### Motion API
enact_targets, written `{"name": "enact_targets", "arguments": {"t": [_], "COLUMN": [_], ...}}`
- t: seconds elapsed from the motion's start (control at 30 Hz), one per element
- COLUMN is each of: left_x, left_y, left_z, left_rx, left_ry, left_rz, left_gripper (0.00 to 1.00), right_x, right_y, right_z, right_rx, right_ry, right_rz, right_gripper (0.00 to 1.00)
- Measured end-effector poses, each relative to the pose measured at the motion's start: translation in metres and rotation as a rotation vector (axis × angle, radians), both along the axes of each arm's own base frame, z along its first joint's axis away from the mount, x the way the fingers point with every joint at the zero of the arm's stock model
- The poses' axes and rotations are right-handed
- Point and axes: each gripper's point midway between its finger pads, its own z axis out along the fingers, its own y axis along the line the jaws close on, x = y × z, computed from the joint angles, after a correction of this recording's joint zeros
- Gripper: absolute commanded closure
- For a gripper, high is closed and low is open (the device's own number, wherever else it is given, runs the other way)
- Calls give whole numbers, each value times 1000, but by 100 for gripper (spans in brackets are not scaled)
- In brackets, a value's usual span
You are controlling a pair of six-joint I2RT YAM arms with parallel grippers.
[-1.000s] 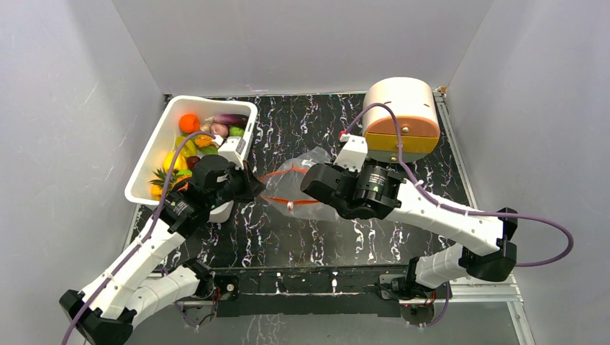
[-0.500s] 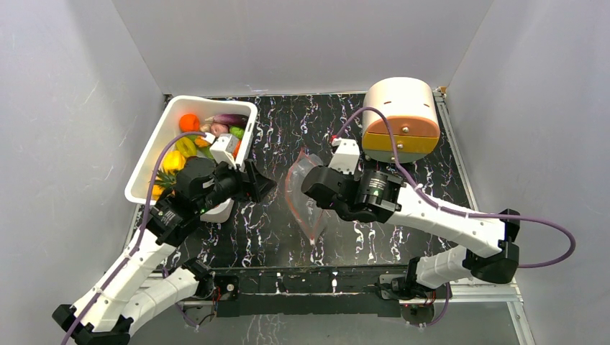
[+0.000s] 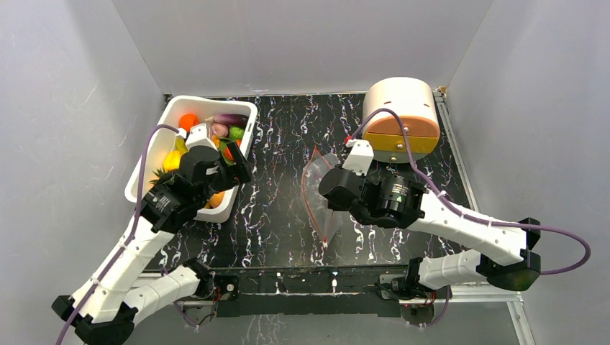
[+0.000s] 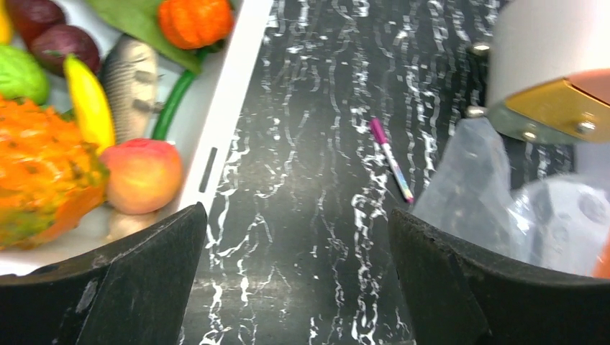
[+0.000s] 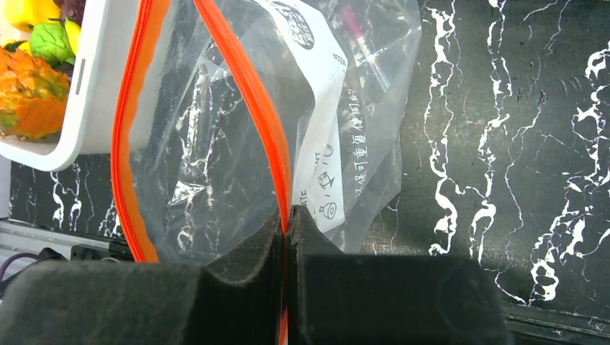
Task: Place the food in the zip-top bag and seal the zipper
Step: Pick up the fake fruit from the bin.
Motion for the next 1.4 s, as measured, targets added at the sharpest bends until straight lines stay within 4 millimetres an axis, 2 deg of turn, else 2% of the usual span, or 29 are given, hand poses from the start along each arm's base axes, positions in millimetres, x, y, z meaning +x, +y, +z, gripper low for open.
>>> {"name": "enact_targets", "arguments": {"t": [0.23,0.47,0.67,0.87,1.0,1.23,1.4], "left_x": [10,30,48,56,56,43,42], "left_y": [30,59,119,154,179,219,229], "left_z": [-14,-17,-35,-40,-50,-85,-99], "left_rx": [125,191,163,139,110,35,3], "left_ry": [52,90,197,277,342,508,563], "left_rz": [179,322,514,657,771,941,981], "left_gripper": [16,19,22,22,23,24,23], "right_x": [-3,-6,-8,-10,-10,-10,-11], "right_y": [1,2,0,1,1,1,-2], "right_z": [-3,-1,-3,-3,-1,-1,-4], "right_rx": [14,33,37,38,42,31,28], "right_ry": [0,-2,-4,-5,-9,-15,-19], "right_rz": [30,59,71,88,100,115,120], "right_gripper": [100,100,100,100,100,100,100]}}
